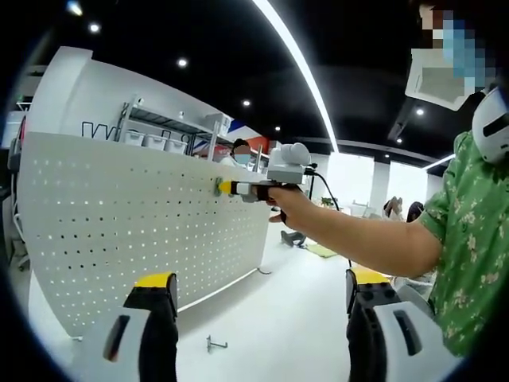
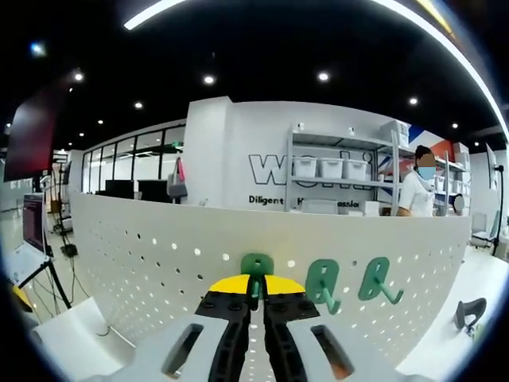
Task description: Insert the hook assembly into the mounting plate slot until the hook locks in place.
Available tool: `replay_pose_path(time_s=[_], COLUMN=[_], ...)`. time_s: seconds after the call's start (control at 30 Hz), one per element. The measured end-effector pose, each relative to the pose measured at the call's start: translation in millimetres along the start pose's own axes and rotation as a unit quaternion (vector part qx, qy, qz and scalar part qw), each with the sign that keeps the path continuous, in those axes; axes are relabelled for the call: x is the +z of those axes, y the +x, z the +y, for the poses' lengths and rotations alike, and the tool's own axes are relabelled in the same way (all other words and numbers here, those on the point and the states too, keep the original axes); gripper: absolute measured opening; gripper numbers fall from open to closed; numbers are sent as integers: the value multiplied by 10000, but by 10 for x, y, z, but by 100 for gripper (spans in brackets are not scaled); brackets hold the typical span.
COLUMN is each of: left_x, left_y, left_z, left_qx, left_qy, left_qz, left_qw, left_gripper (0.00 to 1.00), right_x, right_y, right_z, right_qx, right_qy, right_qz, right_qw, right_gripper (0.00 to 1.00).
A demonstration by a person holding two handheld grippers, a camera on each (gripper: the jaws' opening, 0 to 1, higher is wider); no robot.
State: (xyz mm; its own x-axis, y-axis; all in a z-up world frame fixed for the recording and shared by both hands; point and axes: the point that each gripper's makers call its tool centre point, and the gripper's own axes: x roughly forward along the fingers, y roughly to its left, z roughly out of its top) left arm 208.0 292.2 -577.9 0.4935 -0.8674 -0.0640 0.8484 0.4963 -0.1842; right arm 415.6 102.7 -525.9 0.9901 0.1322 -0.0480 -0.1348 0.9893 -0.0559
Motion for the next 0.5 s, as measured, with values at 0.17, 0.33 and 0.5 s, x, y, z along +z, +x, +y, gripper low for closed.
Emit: replay_pose_path(time_s=[0.17, 0.33, 0.5], left_x=[-3, -14, -4], left_y=[-11, -20, -17], left_z=[4, 10, 12], left_qx=[8, 14, 9], left_qy=[17, 14, 18], left_qz=[5, 21, 4], left_qw=[10000, 10000, 10000], left_gripper=[89, 89, 89], right_x=[41, 73, 63], right_y=[0, 3, 6], right_z=[-9, -13, -10], right_qx=[-33, -69, -79], right_qy=[61, 22, -9], right_qz=[-64, -102, -101], right_qw=[10000, 9999, 9999], right_gripper=[3, 3, 3])
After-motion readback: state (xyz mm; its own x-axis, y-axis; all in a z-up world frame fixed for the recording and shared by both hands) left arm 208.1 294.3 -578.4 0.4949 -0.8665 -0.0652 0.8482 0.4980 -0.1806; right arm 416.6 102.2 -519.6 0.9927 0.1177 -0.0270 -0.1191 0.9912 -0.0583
